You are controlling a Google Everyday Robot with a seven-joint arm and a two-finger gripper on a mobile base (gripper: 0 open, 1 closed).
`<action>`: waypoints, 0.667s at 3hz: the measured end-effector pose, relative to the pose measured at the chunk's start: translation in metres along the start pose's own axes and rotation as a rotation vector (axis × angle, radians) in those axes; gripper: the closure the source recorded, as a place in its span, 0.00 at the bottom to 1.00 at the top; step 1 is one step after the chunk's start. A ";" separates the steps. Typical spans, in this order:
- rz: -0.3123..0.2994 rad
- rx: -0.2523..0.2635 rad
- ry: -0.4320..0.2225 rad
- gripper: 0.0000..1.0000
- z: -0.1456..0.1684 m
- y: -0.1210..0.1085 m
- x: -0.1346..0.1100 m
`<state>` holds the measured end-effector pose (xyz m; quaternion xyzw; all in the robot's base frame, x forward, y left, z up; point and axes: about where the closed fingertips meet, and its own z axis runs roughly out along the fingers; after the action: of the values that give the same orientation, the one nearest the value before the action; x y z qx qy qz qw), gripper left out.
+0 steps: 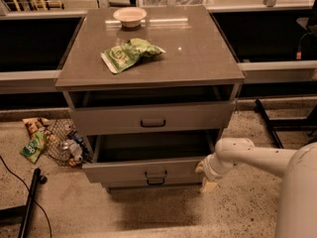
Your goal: Close middle drawer
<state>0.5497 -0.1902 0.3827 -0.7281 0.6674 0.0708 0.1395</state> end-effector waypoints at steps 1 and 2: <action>0.012 0.060 -0.003 0.64 -0.001 -0.024 0.010; 0.013 0.064 -0.003 0.63 -0.001 -0.026 0.010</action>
Offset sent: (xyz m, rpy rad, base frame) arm 0.0239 -0.0077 0.0005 0.0091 -0.0508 -0.0275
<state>0.5767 -0.1983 0.3837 -0.7188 0.6737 0.0513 0.1634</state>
